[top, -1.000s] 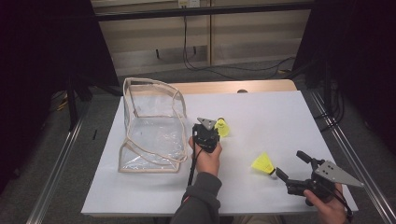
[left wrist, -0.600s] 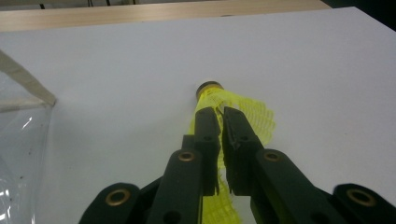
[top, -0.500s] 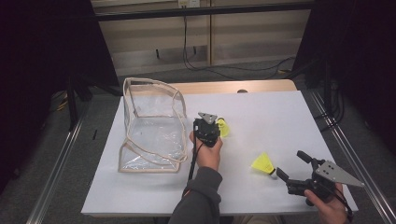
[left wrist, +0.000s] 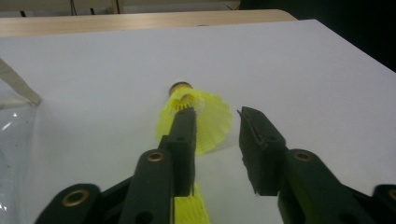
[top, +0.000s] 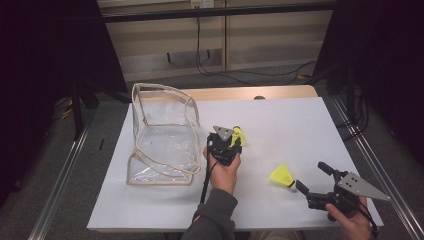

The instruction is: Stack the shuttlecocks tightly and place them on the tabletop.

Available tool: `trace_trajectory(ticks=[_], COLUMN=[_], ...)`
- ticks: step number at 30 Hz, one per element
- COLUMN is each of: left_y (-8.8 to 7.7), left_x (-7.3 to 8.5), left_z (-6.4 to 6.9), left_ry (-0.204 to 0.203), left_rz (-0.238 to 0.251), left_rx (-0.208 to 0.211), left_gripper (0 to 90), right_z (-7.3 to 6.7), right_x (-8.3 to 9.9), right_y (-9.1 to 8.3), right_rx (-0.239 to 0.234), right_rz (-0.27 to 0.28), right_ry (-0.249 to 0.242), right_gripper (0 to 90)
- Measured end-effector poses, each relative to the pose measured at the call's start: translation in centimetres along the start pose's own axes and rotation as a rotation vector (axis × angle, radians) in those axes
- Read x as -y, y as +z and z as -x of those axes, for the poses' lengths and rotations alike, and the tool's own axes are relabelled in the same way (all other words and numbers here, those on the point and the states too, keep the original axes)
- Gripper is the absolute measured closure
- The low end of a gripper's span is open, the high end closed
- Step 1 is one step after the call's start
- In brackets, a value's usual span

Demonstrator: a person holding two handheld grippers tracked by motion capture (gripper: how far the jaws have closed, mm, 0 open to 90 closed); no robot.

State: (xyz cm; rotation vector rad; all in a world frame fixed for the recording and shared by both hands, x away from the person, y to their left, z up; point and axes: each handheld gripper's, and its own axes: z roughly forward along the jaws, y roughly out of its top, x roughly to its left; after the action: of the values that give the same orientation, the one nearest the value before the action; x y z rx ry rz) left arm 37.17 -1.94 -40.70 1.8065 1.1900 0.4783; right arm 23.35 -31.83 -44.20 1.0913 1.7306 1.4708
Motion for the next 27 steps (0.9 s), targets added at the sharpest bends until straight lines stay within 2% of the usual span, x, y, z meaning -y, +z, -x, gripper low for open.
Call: trace_trajectory(ticks=[4,7,10,15,22,27], left_y=[-0.9,-1.5,-2.0,-2.7,-3.6,-4.1], left_x=[1.0,1.8,2.4,3.2,4.1,4.7], left_z=[0.6,0.8,0.8,0.6,0.5,0.1], left_ry=[0.009,0.004,-0.007,-0.003,0.014,0.017], left_rz=[-0.009,-0.006,-0.003,0.009,0.000,0.002], left_rx=[0.028,0.035,0.042,0.046,0.102,0.124], left_gripper=[63.4,57.4,50.0,42.6,31.4,29.7], right_z=[0.0,-0.1,-0.1,-0.1,0.0,-0.1], right_x=[0.0,0.0,0.0,0.0,0.0,0.0], right_y=[0.0,0.0,0.0,0.0,0.0,0.2], right_rx=[0.002,0.000,0.001,0.003,0.004,0.004], right_rz=[0.000,-0.001,0.000,-0.004,-0.008,-0.010], right_ry=[-0.002,-0.002,0.006,0.003,-0.004,-0.001], right_gripper=[2.0,2.0,2.0,2.0,2.0,2.0])
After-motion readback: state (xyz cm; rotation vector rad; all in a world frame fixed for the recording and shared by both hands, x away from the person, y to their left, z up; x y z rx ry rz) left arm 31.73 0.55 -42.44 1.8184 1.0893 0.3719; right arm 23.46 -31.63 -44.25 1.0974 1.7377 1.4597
